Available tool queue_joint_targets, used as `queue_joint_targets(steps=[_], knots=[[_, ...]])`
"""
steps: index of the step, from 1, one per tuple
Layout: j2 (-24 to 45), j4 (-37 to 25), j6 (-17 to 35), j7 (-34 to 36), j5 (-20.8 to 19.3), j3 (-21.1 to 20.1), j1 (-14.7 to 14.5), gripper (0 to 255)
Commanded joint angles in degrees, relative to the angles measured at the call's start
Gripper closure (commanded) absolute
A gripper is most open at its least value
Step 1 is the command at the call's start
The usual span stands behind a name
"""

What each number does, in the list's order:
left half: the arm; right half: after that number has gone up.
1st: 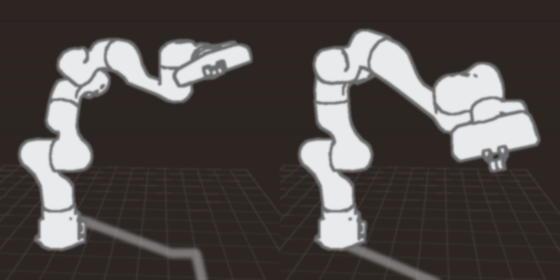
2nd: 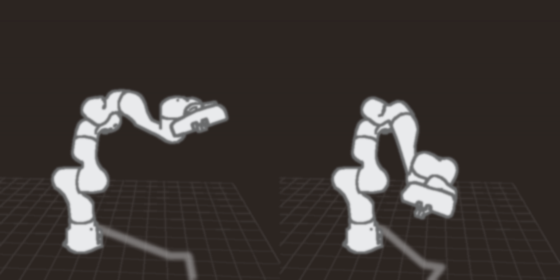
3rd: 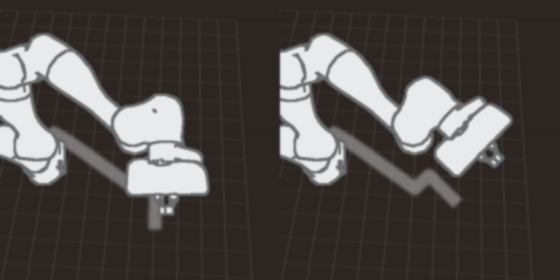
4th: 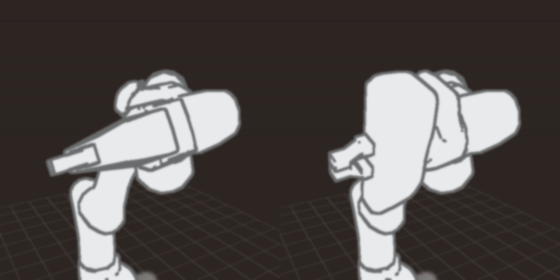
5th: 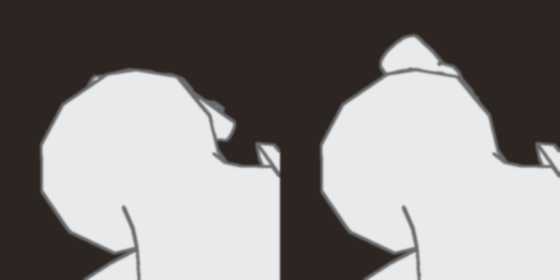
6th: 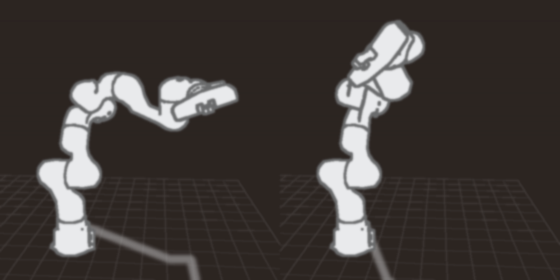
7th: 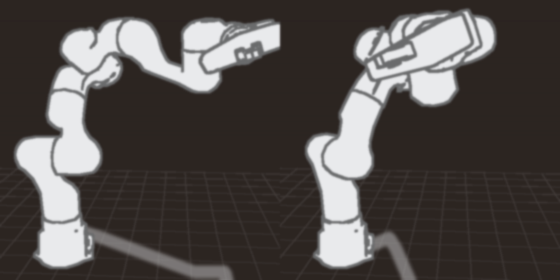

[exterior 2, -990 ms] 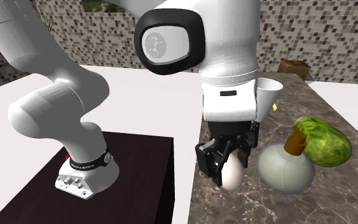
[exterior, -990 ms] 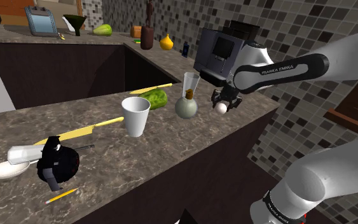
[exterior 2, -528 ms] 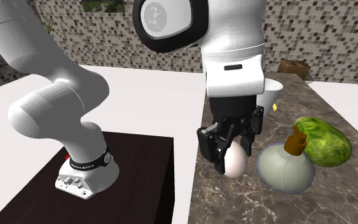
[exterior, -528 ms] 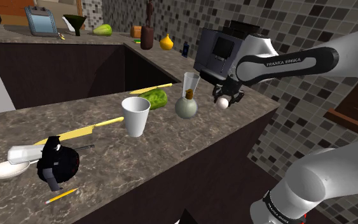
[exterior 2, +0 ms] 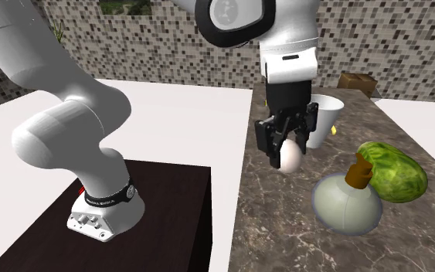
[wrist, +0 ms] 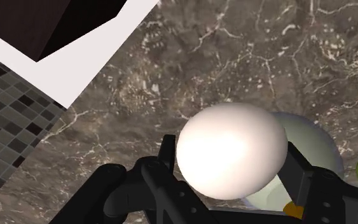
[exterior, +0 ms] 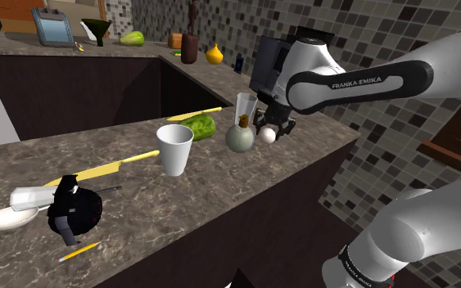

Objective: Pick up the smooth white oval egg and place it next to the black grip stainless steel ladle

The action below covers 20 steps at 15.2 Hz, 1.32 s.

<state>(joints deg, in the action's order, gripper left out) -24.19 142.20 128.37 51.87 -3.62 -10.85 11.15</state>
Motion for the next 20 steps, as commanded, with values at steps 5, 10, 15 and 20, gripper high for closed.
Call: queue_joint_targets(steps=[5, 10, 15, 20], knots=[[3.2, -3.81, -1.38, 9.47, 0.47, -7.05, -2.69, 255], [8.08, -9.18, -2.79, 17.56, -0.69, -12.79, -4.23, 255], [14.54, -16.15, -4.81, 26.08, -3.66, -18.28, -5.51, 255], [22.75, -24.82, -7.9, 35.04, -8.7, -22.92, -7.56, 255]])
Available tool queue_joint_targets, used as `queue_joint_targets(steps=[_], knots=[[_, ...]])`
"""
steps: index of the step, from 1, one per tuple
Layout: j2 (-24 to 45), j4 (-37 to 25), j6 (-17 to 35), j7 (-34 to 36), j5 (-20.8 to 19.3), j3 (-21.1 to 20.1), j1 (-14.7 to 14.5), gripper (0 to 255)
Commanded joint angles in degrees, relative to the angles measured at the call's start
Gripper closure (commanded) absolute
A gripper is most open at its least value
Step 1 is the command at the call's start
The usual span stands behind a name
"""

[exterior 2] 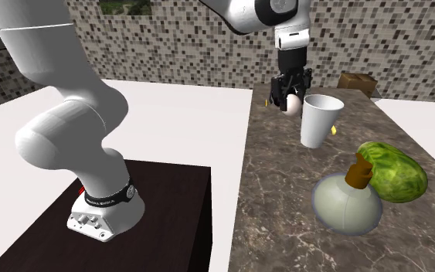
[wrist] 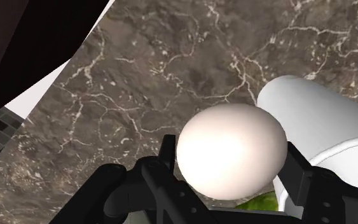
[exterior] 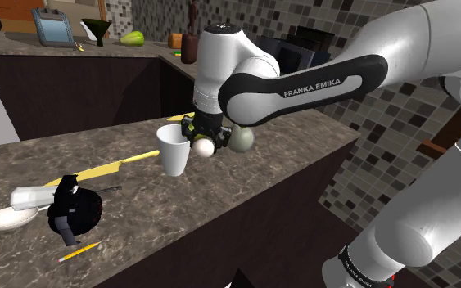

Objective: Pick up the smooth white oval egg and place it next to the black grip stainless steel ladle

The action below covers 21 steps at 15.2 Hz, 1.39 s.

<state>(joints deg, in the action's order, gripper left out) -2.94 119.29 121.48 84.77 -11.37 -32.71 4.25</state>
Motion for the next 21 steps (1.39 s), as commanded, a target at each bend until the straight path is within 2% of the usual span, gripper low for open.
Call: queue_joint_targets(steps=[1, 6, 11, 21], knots=[[3.36, -3.86, -1.8, 3.93, -2.19, -1.8, -1.28, 255], [13.48, -14.87, -6.7, 12.34, -8.84, -4.24, -5.97, 255], [23.52, -27.14, -12.46, 18.24, -14.62, -4.43, -12.75, 255], [25.69, -22.33, -6.24, 20.75, -16.87, -3.38, -12.94, 255]])
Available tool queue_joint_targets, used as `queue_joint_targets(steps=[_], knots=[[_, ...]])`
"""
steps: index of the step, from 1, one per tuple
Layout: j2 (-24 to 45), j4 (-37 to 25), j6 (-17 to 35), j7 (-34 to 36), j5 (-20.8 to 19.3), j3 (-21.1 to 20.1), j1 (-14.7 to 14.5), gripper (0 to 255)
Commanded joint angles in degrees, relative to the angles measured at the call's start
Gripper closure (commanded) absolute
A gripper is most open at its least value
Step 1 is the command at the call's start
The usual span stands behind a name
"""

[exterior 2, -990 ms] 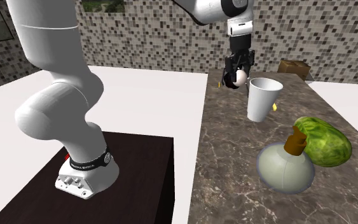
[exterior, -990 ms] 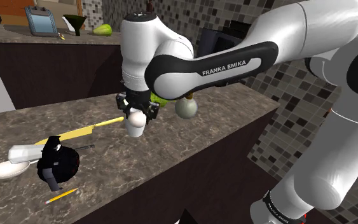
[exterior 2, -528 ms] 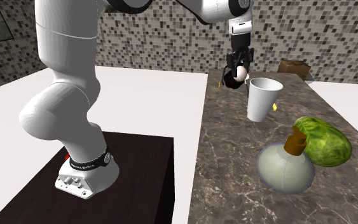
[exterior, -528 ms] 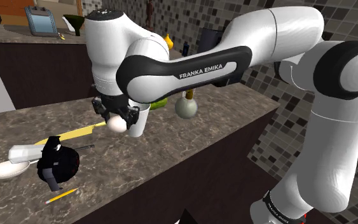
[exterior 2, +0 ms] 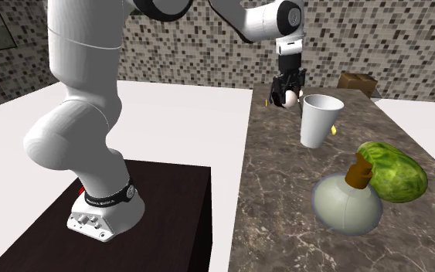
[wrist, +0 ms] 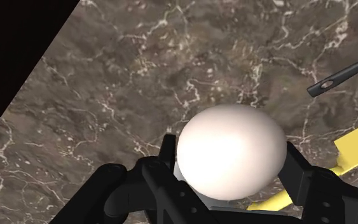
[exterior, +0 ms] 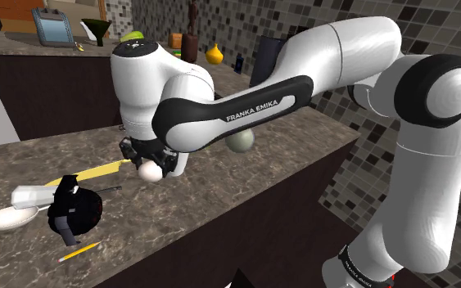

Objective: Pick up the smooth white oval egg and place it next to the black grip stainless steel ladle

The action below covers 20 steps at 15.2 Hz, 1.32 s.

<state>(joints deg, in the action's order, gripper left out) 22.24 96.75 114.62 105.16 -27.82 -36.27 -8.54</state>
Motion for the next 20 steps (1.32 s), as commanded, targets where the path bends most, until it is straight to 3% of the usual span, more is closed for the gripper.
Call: queue_joint_targets(steps=[1, 13, 20], knots=[[0.8, 0.61, 1.21, 0.63, -0.69, 0.3, -0.2, 255], [4.86, 4.21, 7.72, 4.13, -4.52, 2.18, -1.19, 255], [4.86, 4.21, 7.72, 4.13, -4.52, 2.19, -1.19, 255]])
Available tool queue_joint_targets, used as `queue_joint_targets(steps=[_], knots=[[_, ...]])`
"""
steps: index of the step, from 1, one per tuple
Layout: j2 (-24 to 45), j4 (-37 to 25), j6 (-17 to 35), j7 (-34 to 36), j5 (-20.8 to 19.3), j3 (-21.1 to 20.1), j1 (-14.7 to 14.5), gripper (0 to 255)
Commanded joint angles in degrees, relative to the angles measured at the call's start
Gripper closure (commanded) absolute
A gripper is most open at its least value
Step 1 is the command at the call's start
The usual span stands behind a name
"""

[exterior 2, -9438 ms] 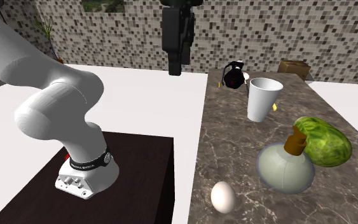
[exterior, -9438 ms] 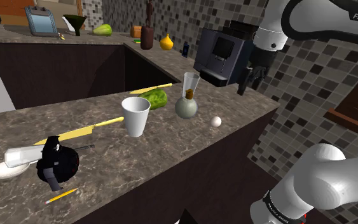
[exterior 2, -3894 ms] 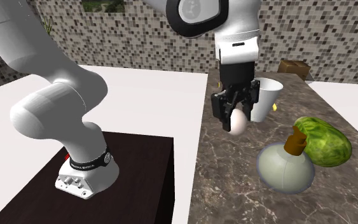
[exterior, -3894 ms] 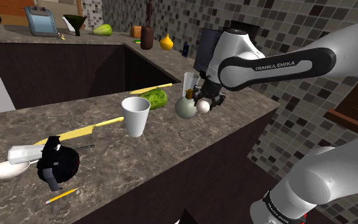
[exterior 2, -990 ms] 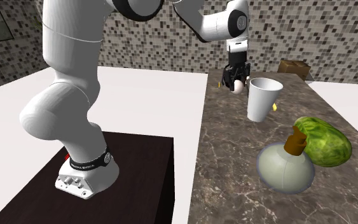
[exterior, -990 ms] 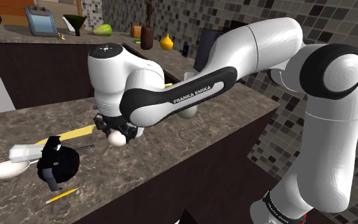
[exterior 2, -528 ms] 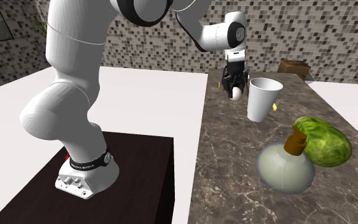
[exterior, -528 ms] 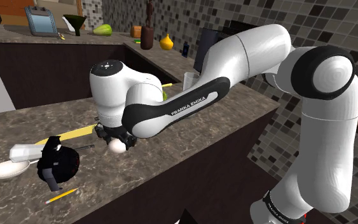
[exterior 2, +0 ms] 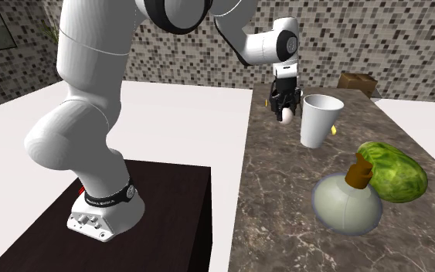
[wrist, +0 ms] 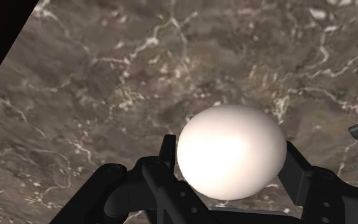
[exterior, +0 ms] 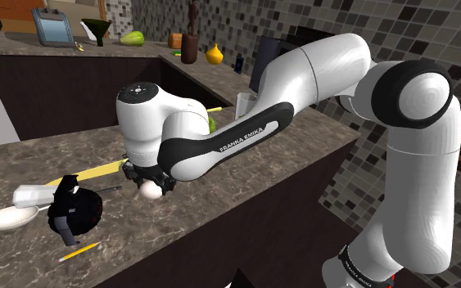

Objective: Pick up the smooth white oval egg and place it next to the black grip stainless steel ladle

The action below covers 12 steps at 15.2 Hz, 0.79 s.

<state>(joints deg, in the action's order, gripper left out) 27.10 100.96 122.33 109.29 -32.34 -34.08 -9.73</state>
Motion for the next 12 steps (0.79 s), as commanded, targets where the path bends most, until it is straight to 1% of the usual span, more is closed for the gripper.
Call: queue_joint_targets(steps=[1, 6, 10, 12], knots=[[-0.01, 0.0, 0.01, 0.0, 0.0, 0.0, 0.0, 0], [-0.01, 0.0, 0.01, 0.0, 0.0, 0.0, 0.0, 0], [-3.67, -2.06, -5.03, -1.83, 3.14, -1.87, 0.32, 0], [-3.68, -2.05, -5.02, -1.83, 3.15, -1.87, 0.32, 0]])
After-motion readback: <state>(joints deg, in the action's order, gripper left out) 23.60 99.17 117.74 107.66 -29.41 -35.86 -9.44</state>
